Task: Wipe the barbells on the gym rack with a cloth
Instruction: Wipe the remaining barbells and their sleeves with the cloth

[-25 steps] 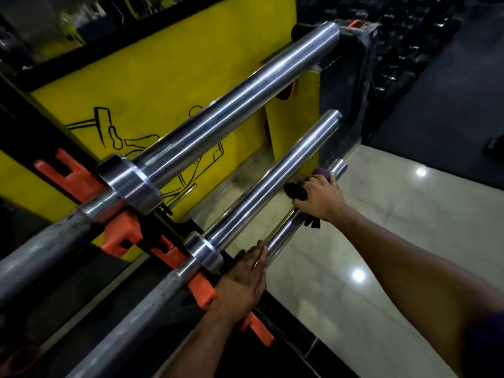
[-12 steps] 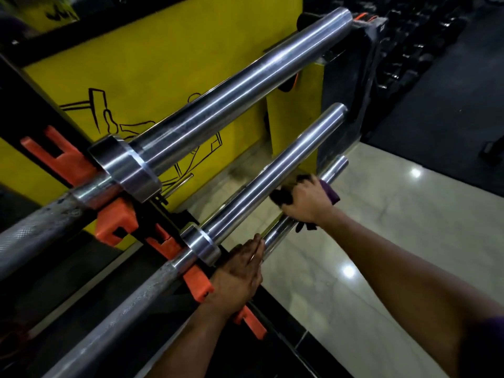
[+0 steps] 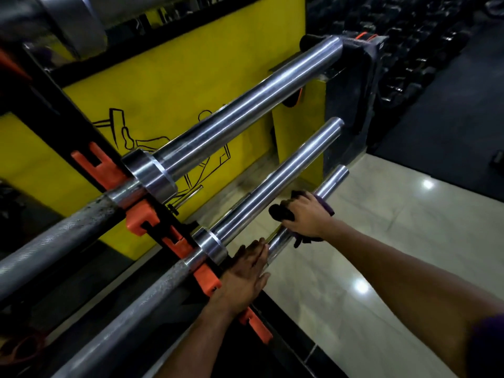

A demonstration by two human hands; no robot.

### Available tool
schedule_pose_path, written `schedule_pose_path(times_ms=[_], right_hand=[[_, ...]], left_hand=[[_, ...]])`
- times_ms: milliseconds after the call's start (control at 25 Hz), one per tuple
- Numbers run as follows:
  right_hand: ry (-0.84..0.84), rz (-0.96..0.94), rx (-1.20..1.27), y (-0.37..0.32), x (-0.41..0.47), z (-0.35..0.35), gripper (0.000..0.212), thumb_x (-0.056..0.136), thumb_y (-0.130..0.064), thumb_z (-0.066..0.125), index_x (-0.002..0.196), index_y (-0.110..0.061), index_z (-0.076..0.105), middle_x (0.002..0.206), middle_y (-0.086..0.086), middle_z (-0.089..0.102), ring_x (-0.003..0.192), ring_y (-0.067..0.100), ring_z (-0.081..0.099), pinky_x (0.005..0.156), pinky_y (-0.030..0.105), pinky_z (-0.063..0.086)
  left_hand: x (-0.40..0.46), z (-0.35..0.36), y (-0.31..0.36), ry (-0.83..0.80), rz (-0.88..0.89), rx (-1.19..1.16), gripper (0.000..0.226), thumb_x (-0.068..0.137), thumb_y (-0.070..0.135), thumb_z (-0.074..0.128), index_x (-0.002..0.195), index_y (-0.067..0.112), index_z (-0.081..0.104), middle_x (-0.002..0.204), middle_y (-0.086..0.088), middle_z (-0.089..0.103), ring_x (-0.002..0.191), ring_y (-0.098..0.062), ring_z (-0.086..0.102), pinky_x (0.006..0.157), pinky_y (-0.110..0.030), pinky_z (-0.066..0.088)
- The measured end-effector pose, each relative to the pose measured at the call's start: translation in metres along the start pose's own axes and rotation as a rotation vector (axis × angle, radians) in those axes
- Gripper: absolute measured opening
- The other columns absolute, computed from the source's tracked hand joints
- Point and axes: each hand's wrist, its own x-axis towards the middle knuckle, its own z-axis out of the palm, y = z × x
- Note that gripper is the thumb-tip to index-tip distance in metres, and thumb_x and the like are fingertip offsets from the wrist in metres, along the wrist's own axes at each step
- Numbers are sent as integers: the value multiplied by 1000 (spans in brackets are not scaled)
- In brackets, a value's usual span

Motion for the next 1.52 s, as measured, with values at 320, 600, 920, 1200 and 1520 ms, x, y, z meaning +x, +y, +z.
schedule_pose_path(times_ms=[320, 600, 920, 1200, 1520], right_hand=[[322, 17, 328, -18, -34, -6, 31, 98, -37, 54, 125, -22, 50, 114, 1, 59, 99, 14, 56, 85, 32, 52], [11, 149, -116, -39, 2, 6, 33, 90, -59, 41, 83, -29, 56, 73, -10, 59, 85, 15, 61, 103, 40, 38], [117, -222, 1, -38, -45, 26, 41, 92, -54, 48, 120, -27, 62, 118, -9, 65, 119, 12, 54, 116, 45, 32], [-278, 65, -209, -114, 2, 30, 43, 95, -63, 34, 89, -28, 58, 78, -8, 59, 78, 12, 58, 97, 41, 39], [50, -64, -39, -98, -31, 54, 42, 93, -56, 34, 106, -28, 63, 96, -8, 67, 101, 13, 59, 112, 41, 29]], left_hand=[[-93, -7, -27, -57, 53, 251, 62, 108, 46, 25, 161, 19, 6, 169, 2, 0, 155, -12, 1, 125, -35, 12], [-92, -7, -27, -77, 54, 232, 61, 109, 44, 24, 161, 18, 7, 169, 2, -2, 155, -12, -2, 124, -33, 11], [-90, -7, -26, -77, 50, 218, 62, 108, 43, 27, 161, 20, 5, 168, 7, -9, 154, -9, -5, 122, -37, 9], [-90, -3, -28, -74, 78, 197, 60, 108, 42, 24, 161, 20, 5, 169, -1, -1, 155, -15, -1, 123, -36, 15], [-90, 2, -30, -29, 93, 176, 60, 108, 41, 26, 161, 17, 9, 169, 1, 3, 154, -11, 3, 124, -33, 12]])
